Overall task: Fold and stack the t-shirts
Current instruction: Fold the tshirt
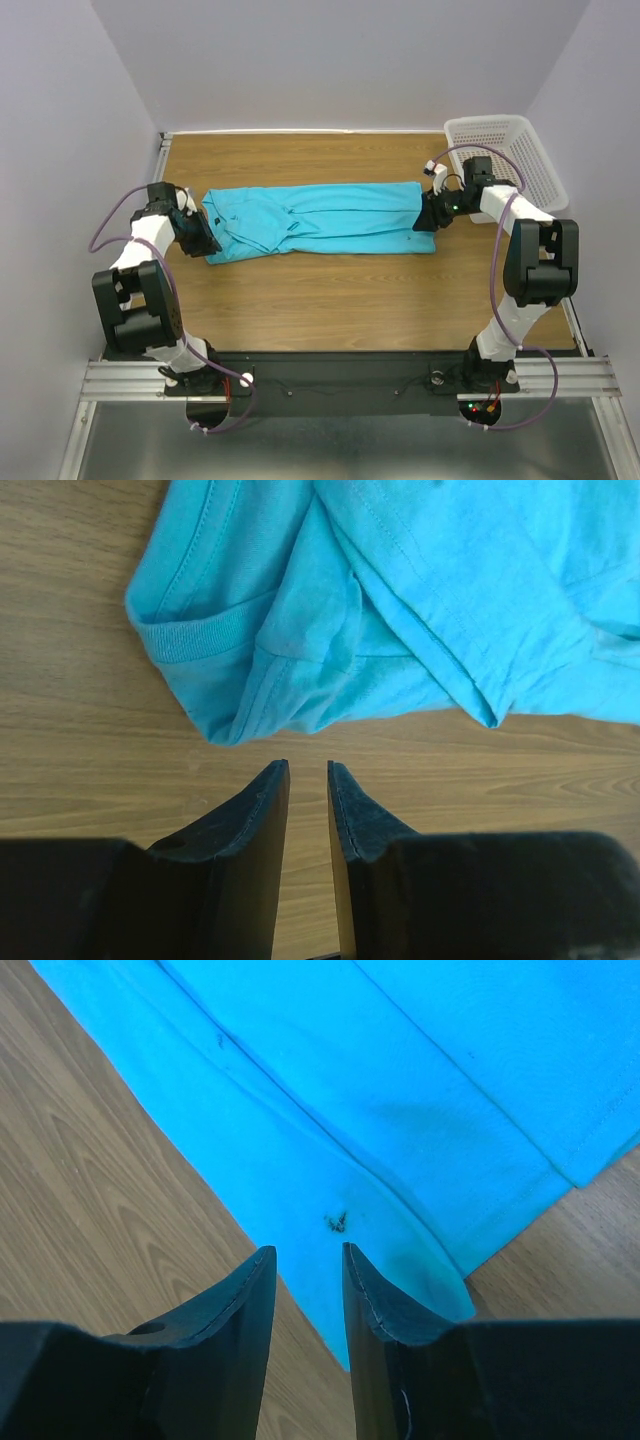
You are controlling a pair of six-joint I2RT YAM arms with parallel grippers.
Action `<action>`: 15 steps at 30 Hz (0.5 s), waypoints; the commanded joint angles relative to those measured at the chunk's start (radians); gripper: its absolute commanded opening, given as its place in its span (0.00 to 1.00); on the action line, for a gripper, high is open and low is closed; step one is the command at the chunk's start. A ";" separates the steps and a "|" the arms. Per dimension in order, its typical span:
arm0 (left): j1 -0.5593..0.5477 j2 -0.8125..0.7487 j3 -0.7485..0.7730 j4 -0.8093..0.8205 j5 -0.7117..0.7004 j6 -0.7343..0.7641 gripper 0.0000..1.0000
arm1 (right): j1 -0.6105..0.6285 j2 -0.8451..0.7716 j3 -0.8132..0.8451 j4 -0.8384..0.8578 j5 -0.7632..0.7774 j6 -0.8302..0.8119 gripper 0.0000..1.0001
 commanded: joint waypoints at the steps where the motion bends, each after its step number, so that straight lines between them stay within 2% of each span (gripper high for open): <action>1: -0.023 0.047 0.066 0.006 -0.069 0.032 0.34 | 0.001 0.000 -0.005 0.016 -0.009 -0.004 0.39; 10: -0.068 0.122 0.143 -0.012 -0.187 0.053 0.37 | 0.001 0.007 -0.007 0.016 0.002 -0.004 0.39; 15: -0.077 0.127 0.135 -0.009 -0.185 0.061 0.40 | 0.001 0.009 -0.007 0.016 0.007 -0.007 0.39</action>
